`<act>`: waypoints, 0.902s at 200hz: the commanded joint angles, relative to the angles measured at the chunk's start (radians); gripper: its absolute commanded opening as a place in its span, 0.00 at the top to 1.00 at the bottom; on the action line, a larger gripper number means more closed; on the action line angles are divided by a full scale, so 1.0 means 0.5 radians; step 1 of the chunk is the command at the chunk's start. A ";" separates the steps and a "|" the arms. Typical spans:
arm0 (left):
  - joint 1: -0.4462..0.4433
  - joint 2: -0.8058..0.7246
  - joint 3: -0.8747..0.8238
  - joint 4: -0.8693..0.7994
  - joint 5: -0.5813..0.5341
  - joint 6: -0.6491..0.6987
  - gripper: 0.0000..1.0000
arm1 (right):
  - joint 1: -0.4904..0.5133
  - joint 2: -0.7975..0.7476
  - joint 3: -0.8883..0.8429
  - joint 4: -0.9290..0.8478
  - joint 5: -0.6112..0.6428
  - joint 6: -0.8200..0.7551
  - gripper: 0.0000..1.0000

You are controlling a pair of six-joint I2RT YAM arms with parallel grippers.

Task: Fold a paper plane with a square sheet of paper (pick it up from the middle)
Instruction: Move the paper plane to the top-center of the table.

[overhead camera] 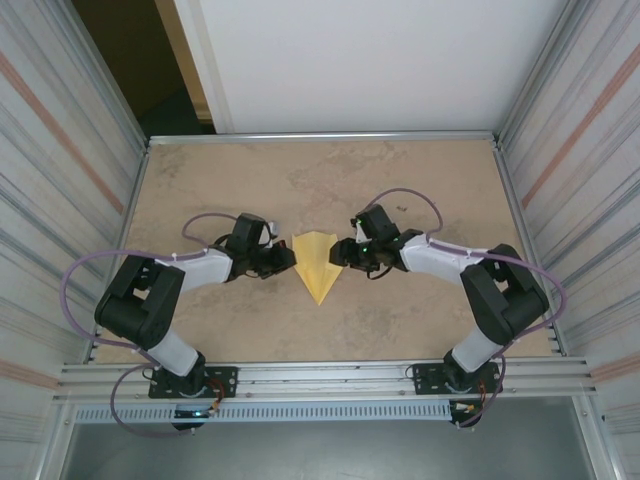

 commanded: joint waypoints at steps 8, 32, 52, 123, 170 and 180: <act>0.013 0.028 -0.023 0.049 0.044 0.032 1.00 | 0.162 -0.004 0.064 -0.172 0.218 0.134 0.41; 0.014 0.042 -0.018 0.053 0.051 0.035 1.00 | 0.237 0.117 0.144 -0.175 0.182 0.170 0.40; 0.014 0.046 -0.015 0.060 0.065 0.034 1.00 | 0.284 0.191 0.225 -0.198 0.174 0.152 0.43; 0.014 0.056 -0.010 0.074 0.099 0.024 1.00 | 0.337 0.384 0.414 -0.293 0.095 0.089 0.43; 0.011 0.074 0.008 0.089 0.137 0.022 1.00 | 0.376 0.456 0.501 -0.391 0.140 0.061 0.40; 0.012 0.076 0.007 0.092 0.140 0.022 1.00 | 0.378 0.471 0.514 -0.414 0.148 0.057 0.39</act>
